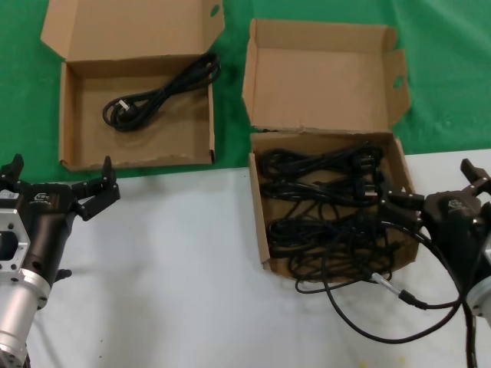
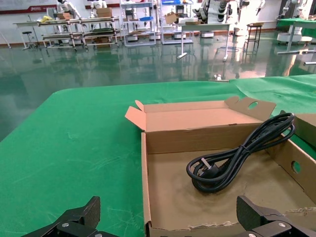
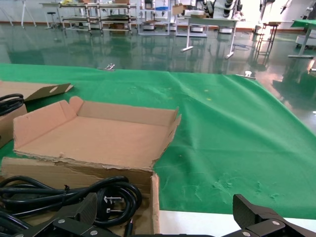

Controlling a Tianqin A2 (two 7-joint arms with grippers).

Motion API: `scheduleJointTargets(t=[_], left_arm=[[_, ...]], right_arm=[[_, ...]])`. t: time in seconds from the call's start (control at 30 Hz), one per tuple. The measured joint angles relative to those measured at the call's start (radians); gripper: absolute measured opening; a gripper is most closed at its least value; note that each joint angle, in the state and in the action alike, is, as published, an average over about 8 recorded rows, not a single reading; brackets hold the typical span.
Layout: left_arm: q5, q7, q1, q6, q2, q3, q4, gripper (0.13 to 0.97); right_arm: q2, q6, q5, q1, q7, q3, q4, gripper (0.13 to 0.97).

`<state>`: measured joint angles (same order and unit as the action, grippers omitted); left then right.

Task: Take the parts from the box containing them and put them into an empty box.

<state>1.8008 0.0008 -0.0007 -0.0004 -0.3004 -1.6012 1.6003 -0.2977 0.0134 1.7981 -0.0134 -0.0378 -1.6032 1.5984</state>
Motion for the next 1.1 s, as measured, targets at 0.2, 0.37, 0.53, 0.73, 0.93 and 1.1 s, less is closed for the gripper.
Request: scheduleJointTargets(t=[0.2,0.37,0.53,0.73,0.93,1.1], left_arm=[[0.0,0.0,0.0,0.0,0.0,0.0,0.0,0.966],[0.0,0.0,0.0,0.0,0.0,0.0,0.0,0.966],[0.0,0.0,0.0,0.0,0.0,0.0,0.0,0.966],[0.0,0.0,0.0,0.0,0.0,0.0,0.0,0.966],[0.0,0.0,0.0,0.0,0.0,0.0,0.0,0.966],[0.0,0.0,0.0,0.0,0.0,0.0,0.0,0.966]], right_arm=[[0.0,0.0,0.0,0.0,0.0,0.0,0.0,0.966],[0.0,0.0,0.0,0.0,0.0,0.0,0.0,0.966],[0.0,0.0,0.0,0.0,0.0,0.0,0.0,0.966],[0.0,0.0,0.0,0.0,0.0,0.0,0.0,0.966],[0.0,0.0,0.0,0.0,0.0,0.0,0.0,0.966],[0.0,0.0,0.0,0.0,0.0,0.0,0.0,0.966]])
